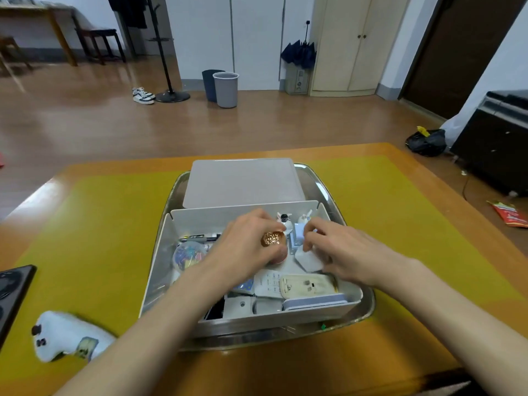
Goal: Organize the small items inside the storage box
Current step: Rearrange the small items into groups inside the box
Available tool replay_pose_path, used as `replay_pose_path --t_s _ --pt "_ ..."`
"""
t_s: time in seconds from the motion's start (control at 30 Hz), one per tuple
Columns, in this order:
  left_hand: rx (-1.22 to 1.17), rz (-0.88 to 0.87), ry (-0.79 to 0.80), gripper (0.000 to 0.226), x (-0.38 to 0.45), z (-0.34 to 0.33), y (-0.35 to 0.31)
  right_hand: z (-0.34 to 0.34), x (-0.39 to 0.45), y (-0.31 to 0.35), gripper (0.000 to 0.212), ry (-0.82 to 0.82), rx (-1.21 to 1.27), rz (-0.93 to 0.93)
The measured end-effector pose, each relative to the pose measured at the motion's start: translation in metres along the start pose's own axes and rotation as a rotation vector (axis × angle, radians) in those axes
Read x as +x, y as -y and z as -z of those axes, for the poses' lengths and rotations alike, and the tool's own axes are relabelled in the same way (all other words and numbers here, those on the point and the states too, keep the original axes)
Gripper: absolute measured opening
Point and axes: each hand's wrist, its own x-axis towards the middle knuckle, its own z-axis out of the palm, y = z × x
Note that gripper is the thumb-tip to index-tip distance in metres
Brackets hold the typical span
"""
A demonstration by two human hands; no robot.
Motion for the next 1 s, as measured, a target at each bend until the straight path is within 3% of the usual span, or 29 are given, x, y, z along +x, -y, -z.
replay_pose_path --t_s 0.1,0.23,0.37,0.5,0.7,0.93,1.0 --pt "0.019 -0.039 0.012 0.036 0.006 -0.013 -0.004 -0.003 -0.002 -0.001 0.018 -0.030 -0.096 0.018" --pt "0.022 -0.076 -0.018 0.036 0.010 -0.023 -0.009 -0.003 -0.005 0.005 0.015 -0.116 -0.177 0.053" --pt "-0.011 -0.057 -0.036 0.028 0.011 -0.031 -0.010 0.002 -0.005 0.003 0.028 -0.043 -0.226 -0.043" --pt "-0.054 -0.056 -0.036 0.028 0.015 -0.040 -0.008 -0.002 -0.001 0.005 0.026 -0.076 -0.300 -0.055" --pt "-0.021 -0.093 -0.018 0.029 0.013 -0.048 -0.005 -0.005 0.002 0.004 0.019 -0.159 -0.265 -0.088" --pt "-0.041 -0.085 -0.016 0.044 0.014 -0.040 0.005 0.000 0.002 0.004 0.019 -0.094 -0.193 -0.097" --pt "-0.065 -0.038 -0.050 0.035 0.020 -0.026 0.011 0.002 0.000 0.001 0.021 -0.099 -0.144 -0.103"
